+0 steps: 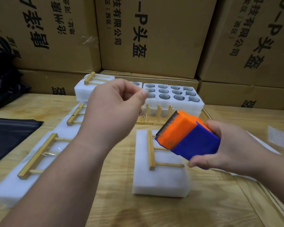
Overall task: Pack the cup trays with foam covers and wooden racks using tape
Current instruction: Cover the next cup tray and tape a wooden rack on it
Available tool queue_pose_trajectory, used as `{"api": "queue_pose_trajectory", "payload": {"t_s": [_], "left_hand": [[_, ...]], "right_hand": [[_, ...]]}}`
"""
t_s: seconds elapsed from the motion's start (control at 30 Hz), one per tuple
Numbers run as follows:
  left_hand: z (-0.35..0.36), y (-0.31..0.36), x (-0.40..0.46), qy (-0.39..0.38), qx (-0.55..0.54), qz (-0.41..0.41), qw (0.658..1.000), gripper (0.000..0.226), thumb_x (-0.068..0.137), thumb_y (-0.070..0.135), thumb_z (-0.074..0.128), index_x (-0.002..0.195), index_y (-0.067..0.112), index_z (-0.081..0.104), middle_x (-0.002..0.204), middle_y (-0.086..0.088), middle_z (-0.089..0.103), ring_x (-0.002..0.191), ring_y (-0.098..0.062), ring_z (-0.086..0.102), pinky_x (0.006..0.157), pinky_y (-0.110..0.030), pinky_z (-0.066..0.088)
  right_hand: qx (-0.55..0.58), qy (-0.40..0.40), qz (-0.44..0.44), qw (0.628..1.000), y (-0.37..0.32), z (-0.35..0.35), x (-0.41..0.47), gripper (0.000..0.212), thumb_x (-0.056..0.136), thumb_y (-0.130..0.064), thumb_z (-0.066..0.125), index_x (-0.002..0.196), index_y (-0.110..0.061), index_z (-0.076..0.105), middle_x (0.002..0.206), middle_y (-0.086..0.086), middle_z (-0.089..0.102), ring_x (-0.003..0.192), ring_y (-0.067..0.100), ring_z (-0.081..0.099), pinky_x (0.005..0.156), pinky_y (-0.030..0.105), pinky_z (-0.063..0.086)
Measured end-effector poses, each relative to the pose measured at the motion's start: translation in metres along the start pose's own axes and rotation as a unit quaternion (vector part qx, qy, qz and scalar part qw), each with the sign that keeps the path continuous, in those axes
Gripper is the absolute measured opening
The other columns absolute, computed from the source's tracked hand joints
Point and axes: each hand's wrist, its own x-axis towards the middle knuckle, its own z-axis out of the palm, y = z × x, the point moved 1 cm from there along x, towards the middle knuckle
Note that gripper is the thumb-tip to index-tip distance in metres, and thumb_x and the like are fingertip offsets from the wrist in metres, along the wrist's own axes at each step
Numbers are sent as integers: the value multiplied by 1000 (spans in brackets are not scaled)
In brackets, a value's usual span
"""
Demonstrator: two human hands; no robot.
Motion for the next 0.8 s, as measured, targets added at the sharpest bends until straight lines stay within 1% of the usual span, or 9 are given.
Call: {"api": "queue_pose_trajectory", "payload": {"t_s": [0.07, 0.13, 0.23, 0.3, 0.4, 0.53, 0.63, 0.73, 0.8], "left_hand": [[-2, 12, 10, -26, 16, 13, 999, 14, 88, 30, 75, 76, 23, 72, 66, 6, 72, 59, -8, 71, 64, -41, 63], [-1, 27, 21, -48, 36, 29, 998, 15, 87, 31, 76, 75, 22, 74, 67, 7, 73, 58, -6, 70, 60, -38, 63], [2, 47, 36, -69, 63, 51, 994, 17, 86, 30, 77, 73, 20, 76, 68, 7, 74, 58, -5, 70, 57, -30, 62], [5, 54, 43, -87, 71, 47, 993, 17, 85, 27, 77, 72, 17, 76, 67, 4, 74, 55, -7, 69, 55, -27, 61], [7, 53, 45, -106, 78, 39, 991, 16, 85, 27, 78, 73, 16, 77, 67, 3, 74, 55, -7, 69, 54, -23, 59], [7, 36, 37, -109, 55, 3, 992, 16, 86, 26, 79, 73, 15, 77, 67, 3, 74, 57, -11, 71, 53, -22, 57], [6, 23, 30, -99, 32, -32, 994, 17, 87, 25, 79, 75, 14, 76, 68, 0, 74, 57, -12, 71, 51, -19, 54], [5, 13, 24, -82, 24, -39, 996, 14, 88, 24, 77, 79, 13, 76, 68, 1, 74, 57, -11, 71, 50, -17, 52], [5, 8, 21, -66, 21, -32, 997, 12, 89, 23, 77, 80, 15, 75, 67, 3, 74, 58, -11, 72, 50, -16, 52]], "right_hand": [[72, 9, 14, 997, -1, 4, -3, 57, 41, -70, 85, 91, -53, 62, 78, -21, 71, 65, 0, 68, 51, 9, 47], [179, 0, 26, 983, 0, 9, -4, 57, 44, -66, 87, 92, -43, 67, 82, -9, 74, 69, 7, 71, 56, 16, 52], [310, -63, 30, 948, -3, 17, -8, 58, 51, -64, 90, 97, -34, 70, 97, 5, 76, 86, 20, 75, 66, 27, 60], [340, -100, 35, 934, -5, 20, -10, 52, 61, -50, 90, 106, -33, 69, 105, 7, 76, 94, 24, 75, 69, 28, 60], [325, -89, 51, 940, -3, 19, -11, 45, 61, -45, 87, 101, -37, 68, 100, 4, 76, 89, 19, 74, 67, 27, 58], [259, -53, 75, 962, 6, 14, -11, 47, 50, -52, 90, 89, -43, 66, 90, -4, 75, 77, 12, 73, 60, 21, 55], [190, -31, 73, 978, 11, 10, -9, 52, 45, -61, 89, 88, -43, 65, 84, -8, 75, 71, 8, 72, 55, 17, 52], [148, -43, 54, 987, 11, 4, -6, 50, 49, -65, 88, 90, -46, 66, 81, -14, 73, 68, 5, 71, 53, 14, 50], [125, -50, 52, 990, 14, -2, -3, 49, 53, -66, 87, 93, -48, 66, 82, -15, 74, 70, 6, 72, 54, 16, 53]]}}
